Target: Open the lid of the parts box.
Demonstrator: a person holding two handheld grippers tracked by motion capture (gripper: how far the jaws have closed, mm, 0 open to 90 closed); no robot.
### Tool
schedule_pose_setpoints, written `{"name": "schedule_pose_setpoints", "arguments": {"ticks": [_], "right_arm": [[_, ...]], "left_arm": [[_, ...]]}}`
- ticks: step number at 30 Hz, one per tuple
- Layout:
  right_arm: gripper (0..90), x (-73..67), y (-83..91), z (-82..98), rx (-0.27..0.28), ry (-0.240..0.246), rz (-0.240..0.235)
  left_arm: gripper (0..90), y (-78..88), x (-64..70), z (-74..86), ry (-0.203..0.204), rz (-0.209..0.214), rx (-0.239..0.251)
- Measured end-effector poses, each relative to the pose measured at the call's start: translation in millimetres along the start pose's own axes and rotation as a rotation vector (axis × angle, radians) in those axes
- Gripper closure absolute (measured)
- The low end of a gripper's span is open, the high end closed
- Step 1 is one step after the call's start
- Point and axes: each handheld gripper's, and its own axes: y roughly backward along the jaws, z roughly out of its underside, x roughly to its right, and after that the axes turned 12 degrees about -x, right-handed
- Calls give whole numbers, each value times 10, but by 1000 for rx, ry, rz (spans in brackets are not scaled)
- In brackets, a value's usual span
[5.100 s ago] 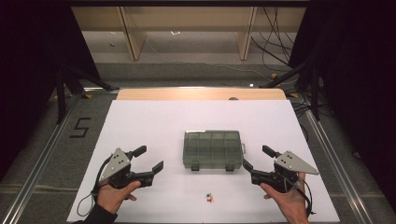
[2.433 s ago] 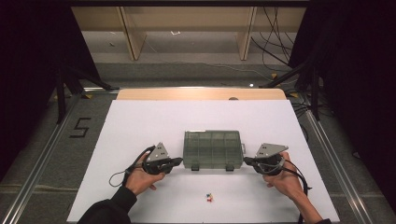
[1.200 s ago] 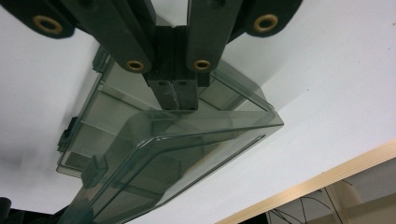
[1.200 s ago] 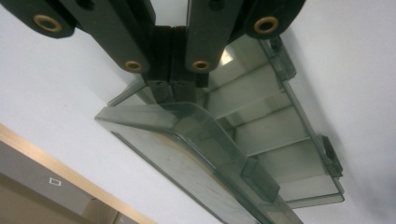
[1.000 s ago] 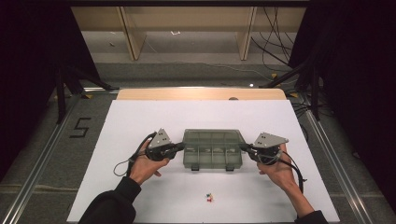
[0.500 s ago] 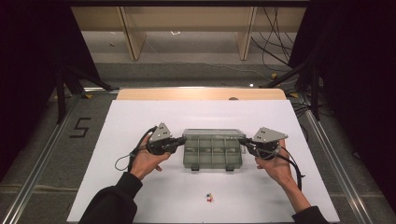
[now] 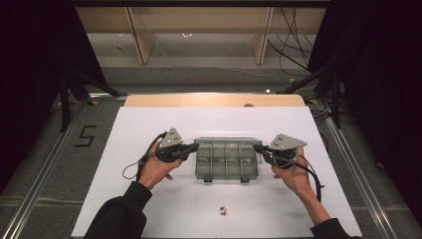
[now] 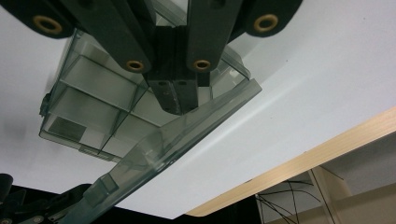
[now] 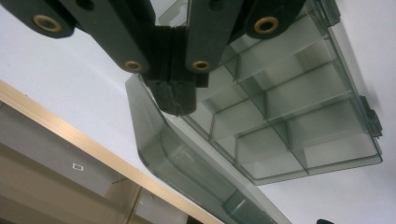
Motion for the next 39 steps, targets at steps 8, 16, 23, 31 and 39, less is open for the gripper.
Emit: {"name": "schedule_pose_setpoints", "arguments": {"ticks": [8, 16, 23, 31, 39], "right_arm": [[852, -4, 27, 66, -62, 9, -51], [519, 110, 90, 126, -96, -93, -2], [342, 197, 12, 41, -37, -119, 1], [458, 223, -63, -75, -15, -70, -17], [642, 224, -106, -99, -14, -51, -26]], "left_arm": [[897, 6, 11, -1, -1, 2, 3], [897, 13, -8, -5, -19, 3, 4], [897, 14, -7, -5, -20, 1, 2], [897, 18, 1, 0, -15, -2, 2], [883, 28, 4, 7, -5, -2, 2]]}}
